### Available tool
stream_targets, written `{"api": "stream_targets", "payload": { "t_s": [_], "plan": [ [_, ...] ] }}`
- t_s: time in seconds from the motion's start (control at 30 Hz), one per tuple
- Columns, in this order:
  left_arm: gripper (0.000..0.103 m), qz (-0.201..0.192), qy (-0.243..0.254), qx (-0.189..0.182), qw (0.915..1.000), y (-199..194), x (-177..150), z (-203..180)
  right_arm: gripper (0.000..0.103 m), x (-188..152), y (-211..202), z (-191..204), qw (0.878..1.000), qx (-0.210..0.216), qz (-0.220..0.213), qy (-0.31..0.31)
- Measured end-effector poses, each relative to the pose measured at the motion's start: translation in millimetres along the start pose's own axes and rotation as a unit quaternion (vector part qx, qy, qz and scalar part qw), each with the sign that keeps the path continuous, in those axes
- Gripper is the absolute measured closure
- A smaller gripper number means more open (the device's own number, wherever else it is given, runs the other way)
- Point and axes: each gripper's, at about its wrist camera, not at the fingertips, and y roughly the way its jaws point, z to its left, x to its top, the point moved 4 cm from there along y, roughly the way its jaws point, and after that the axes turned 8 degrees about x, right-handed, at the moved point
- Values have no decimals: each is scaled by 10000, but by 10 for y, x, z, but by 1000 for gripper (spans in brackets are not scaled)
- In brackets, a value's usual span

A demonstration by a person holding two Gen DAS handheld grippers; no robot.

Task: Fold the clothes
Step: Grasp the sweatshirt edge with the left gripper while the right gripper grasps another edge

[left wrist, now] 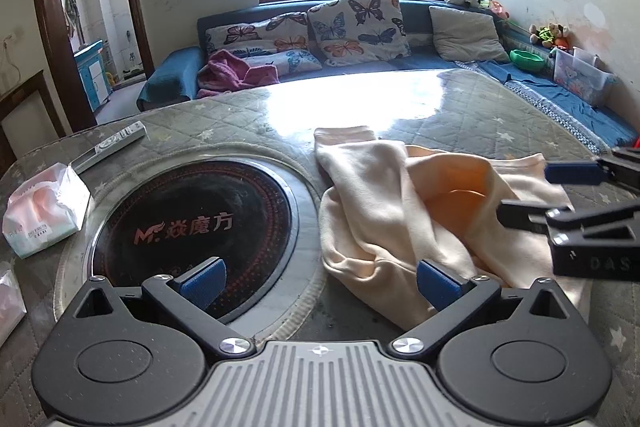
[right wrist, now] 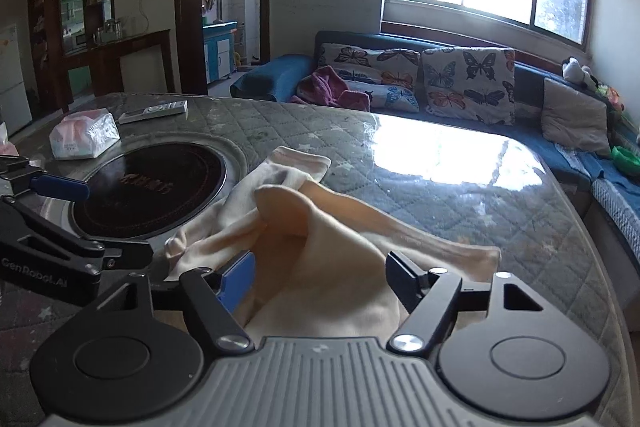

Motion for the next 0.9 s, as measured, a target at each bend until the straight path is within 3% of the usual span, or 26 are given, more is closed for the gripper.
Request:
{"api": "stream_targets", "payload": {
  "t_s": [0.1,0.4,0.63,0.8,0.9],
  "plan": [
    [0,67,-37,11,10000,55,-1,20,35,76,160,2,9999,42,73,-106],
    [0,146,-51,-15,9999,187,39,41,58,106,451,-39,9995,-9,262,-196],
    [0,146,-86,-120,9998,249,128,-11,92,104,561,-131,9994,-70,330,-119],
    [1,35,10,-247,9997,242,221,-120,96,102,384,-253,9997,-224,113,8],
    [9,-62,95,-340,9994,233,288,-194,97,88,212,-356,9993,-378,-35,55]
  ]
}}
